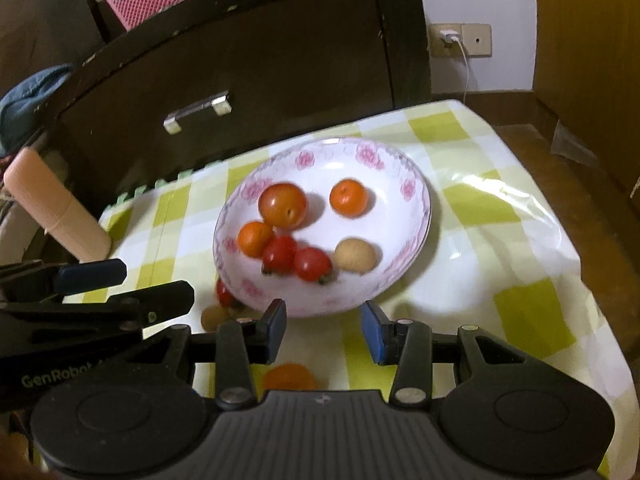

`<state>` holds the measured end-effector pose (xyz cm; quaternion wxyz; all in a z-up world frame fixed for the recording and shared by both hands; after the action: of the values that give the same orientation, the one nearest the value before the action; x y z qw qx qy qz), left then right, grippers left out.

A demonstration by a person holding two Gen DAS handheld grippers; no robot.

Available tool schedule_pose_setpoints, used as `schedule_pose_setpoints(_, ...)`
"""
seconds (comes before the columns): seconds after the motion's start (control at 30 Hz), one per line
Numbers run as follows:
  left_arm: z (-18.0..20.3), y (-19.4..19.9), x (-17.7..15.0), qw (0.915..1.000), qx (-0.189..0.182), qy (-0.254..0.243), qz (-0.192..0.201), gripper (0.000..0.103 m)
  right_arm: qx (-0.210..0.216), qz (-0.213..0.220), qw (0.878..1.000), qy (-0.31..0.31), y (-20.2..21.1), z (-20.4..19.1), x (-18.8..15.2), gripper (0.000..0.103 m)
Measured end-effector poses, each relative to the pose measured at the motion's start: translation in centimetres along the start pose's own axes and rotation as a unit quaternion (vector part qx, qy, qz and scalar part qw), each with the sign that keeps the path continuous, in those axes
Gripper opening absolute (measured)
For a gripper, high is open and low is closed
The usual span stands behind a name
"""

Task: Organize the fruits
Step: 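Move both open grippers back toward the fruits left on the cloth, then grasp a tangerine with the right gripper while the left gripper grasps a brown fruit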

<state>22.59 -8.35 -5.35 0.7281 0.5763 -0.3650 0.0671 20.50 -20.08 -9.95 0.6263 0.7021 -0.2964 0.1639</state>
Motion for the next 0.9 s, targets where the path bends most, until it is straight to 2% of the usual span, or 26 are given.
schedule_pose_setpoints(0.27,0.0,0.3,-2.2,0.9997,0.001,-0.015,-0.018,0.072,0.009,-0.023,0.999,0.023,-0.1,-0.6,-2.2,0.040)
schedule_pose_setpoints(0.4,-0.6,0.2,-3.3,0.9994,0.003,-0.015,-0.032,0.076,0.020,-0.036,0.998,0.053,-0.4,-1.6,-3.2,0.040)
schedule_pose_setpoints(0.63,-1.5,-0.5,-4.0,0.9991,-0.008,-0.004,-0.042,0.077,0.028,-0.041,0.996,0.071,-1.1,-2.2,-3.6,0.047)
schedule_pose_setpoints(0.9,-2.3,-1.4,-5.0,0.9980,-0.012,-0.004,-0.061,0.078,0.028,-0.044,0.992,0.115,-1.0,-2.9,-4.0,0.048)
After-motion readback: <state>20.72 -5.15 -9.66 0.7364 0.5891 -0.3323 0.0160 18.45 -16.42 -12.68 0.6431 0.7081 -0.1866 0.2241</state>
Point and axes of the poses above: each gripper's, at about its wrist camera, not at the fingertips, and y roughly against the way its jaws point, z to its right, x to its top, the point moved 10 cm from there along -y, roughly the way its jaws point, and after that the axes turned 8 degrees about -x, right-handed, at the moved point
